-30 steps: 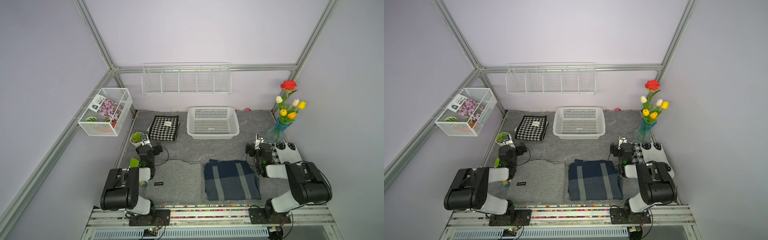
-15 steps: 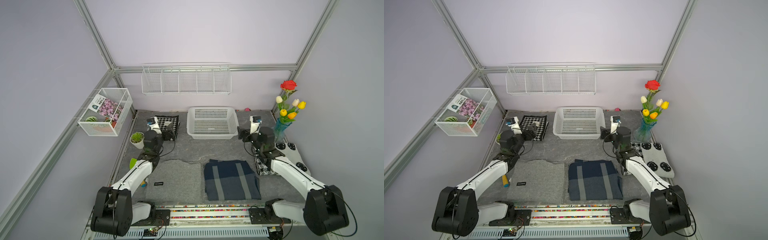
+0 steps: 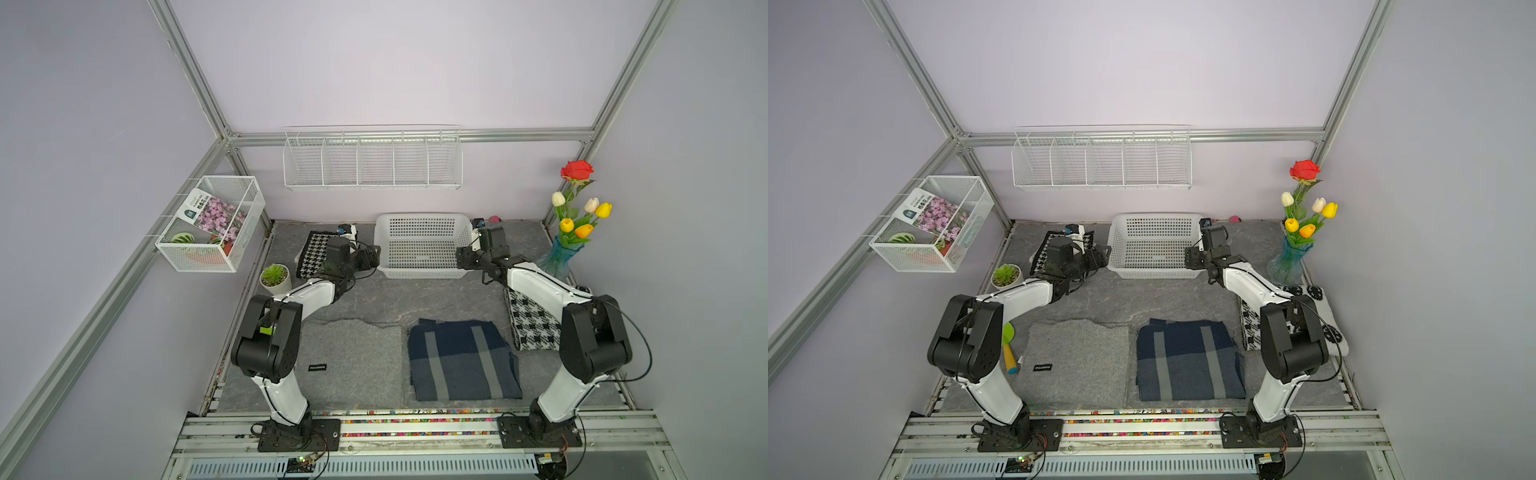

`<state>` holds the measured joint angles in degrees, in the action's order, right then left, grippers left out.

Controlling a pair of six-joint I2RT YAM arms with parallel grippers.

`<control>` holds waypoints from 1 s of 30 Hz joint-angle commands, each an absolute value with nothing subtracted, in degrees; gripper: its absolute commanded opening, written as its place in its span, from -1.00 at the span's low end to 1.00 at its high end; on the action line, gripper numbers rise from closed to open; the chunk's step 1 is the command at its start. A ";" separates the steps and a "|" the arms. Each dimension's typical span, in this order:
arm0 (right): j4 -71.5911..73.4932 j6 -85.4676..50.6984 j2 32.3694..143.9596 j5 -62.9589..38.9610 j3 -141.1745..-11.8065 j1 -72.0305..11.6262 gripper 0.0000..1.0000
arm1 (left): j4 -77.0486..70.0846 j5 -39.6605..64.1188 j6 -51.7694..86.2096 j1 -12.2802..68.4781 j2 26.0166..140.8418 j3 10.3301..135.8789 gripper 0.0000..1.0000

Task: Put the folded scarf in the basket
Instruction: Move the basket to the center of the board.

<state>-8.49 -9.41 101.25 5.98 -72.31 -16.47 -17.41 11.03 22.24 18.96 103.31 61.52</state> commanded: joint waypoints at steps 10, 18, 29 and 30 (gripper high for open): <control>-10.68 -7.57 105.58 10.81 -72.12 -16.08 0.43 | -7.11 11.60 20.05 20.76 111.82 71.14 0.33; -13.01 -9.13 103.30 9.58 -70.08 -16.03 0.13 | -0.82 11.15 19.68 21.18 111.91 72.68 0.08; -14.83 -13.55 96.47 3.68 -63.06 -16.35 -0.08 | 1.76 13.97 21.90 22.30 104.92 66.97 -0.20; -14.52 -13.89 95.58 3.56 -62.16 -16.39 -0.08 | 1.97 14.06 22.05 22.53 104.58 66.64 -0.20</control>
<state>-12.01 -12.12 98.26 5.80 -64.97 -16.10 0.32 12.71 21.02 21.85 106.98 68.16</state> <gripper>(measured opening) 0.460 0.401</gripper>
